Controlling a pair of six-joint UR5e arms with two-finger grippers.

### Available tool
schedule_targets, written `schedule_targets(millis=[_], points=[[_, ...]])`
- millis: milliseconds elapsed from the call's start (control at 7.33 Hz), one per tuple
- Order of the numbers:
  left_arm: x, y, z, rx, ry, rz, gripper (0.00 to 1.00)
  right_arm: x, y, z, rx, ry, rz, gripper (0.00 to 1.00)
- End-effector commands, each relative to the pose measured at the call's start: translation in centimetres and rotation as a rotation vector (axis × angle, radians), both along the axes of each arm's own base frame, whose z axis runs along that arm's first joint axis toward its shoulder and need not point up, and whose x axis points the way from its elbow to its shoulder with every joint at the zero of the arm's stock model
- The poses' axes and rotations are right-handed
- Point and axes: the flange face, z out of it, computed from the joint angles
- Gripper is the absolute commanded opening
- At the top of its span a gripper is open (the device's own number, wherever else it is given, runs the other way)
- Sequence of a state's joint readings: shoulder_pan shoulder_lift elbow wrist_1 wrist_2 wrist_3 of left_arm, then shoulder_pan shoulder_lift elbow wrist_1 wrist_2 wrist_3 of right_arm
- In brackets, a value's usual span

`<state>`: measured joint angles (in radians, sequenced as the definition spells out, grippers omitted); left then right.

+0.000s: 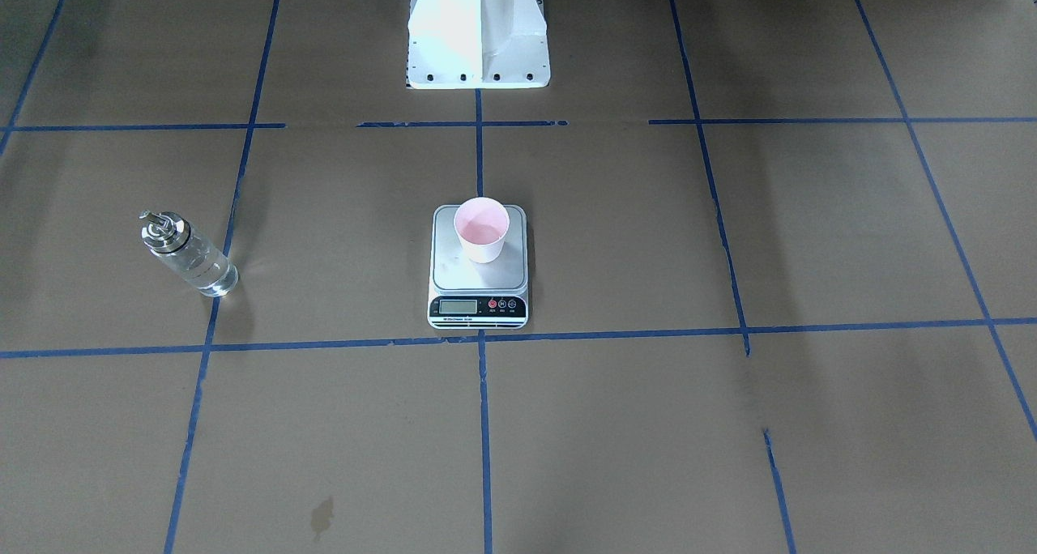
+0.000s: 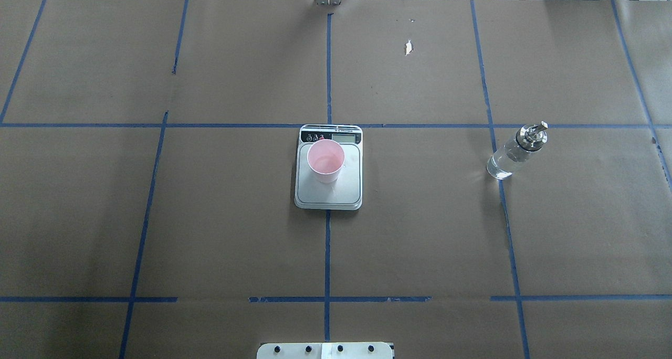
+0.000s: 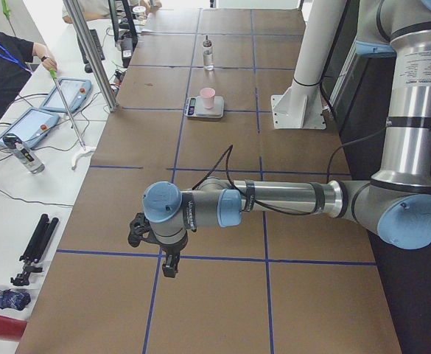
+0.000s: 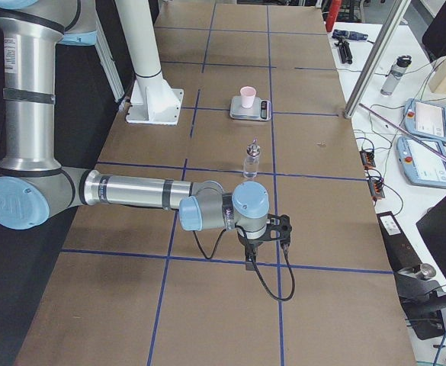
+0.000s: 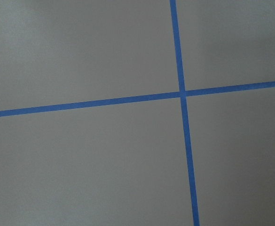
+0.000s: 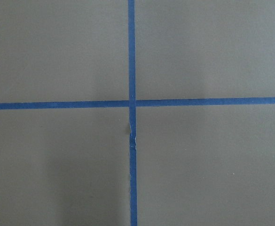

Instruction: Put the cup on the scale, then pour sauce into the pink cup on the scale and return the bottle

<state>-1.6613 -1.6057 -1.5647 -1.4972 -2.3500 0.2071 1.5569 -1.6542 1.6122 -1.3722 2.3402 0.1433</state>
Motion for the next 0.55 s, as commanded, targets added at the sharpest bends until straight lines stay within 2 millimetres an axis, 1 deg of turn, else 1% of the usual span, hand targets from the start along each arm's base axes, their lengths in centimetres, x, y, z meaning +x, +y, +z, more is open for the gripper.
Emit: schedule_targets(millis=[0, 409], points=[[0.00, -0.03, -0.09, 0.002, 0.000, 0.000, 1.00, -0.10, 0.12, 0.07, 0.009, -0.004, -0.014, 1.00], [0.03, -0.05, -0.12, -0.010, 0.005, -0.007, 1.00, -0.08, 0.14, 0.11, 0.007, -0.010, -0.012, 1.00]])
